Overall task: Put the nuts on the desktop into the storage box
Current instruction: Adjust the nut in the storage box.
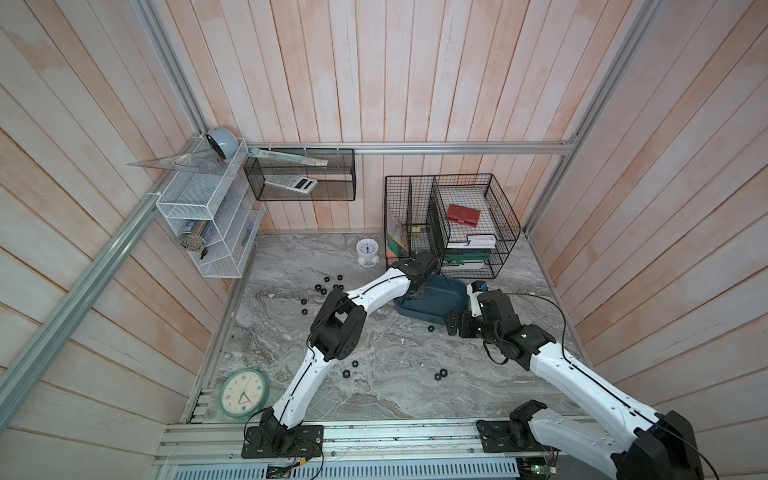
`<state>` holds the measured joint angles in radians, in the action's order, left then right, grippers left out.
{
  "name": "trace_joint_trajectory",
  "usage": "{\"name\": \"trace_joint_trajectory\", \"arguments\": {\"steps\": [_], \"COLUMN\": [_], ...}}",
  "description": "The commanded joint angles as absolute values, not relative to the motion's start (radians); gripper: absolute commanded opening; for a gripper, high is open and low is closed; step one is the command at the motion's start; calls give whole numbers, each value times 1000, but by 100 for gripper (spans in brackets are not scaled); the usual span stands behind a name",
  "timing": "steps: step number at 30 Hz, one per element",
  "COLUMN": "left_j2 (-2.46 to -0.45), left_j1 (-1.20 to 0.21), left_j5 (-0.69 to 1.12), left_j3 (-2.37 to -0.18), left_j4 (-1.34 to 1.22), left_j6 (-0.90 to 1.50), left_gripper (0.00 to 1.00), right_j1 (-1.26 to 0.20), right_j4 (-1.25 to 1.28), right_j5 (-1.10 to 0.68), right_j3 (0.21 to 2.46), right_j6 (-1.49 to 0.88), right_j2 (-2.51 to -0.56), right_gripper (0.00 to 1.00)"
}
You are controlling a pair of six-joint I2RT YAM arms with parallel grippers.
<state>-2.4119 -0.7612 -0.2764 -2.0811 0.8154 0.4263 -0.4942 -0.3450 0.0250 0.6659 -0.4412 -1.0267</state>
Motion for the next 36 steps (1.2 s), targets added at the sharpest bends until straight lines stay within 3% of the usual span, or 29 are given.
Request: {"name": "trace_joint_trajectory", "arguments": {"steps": [1, 19, 29, 36], "left_j2": [-2379, -2428, -2416, -2416], "left_j1": [-776, -761, -758, -753], "left_j5": [-327, -276, -115, -112], "left_j3": [-2113, -2107, -2059, -2052], "left_j4": [846, 841, 748, 748], "left_j6": [397, 417, 427, 430], "left_gripper": [39, 39, 39, 39], "right_j1": [-489, -488, -488, -488], "right_j4": [-351, -355, -357, -357], "right_j5": [32, 34, 35, 35], "right_j3": [668, 666, 663, 664], "right_j6": [-437, -437, -438, -439], "right_j2": [-1034, -1030, -1029, -1028], "right_gripper": [98, 98, 98, 98]}}
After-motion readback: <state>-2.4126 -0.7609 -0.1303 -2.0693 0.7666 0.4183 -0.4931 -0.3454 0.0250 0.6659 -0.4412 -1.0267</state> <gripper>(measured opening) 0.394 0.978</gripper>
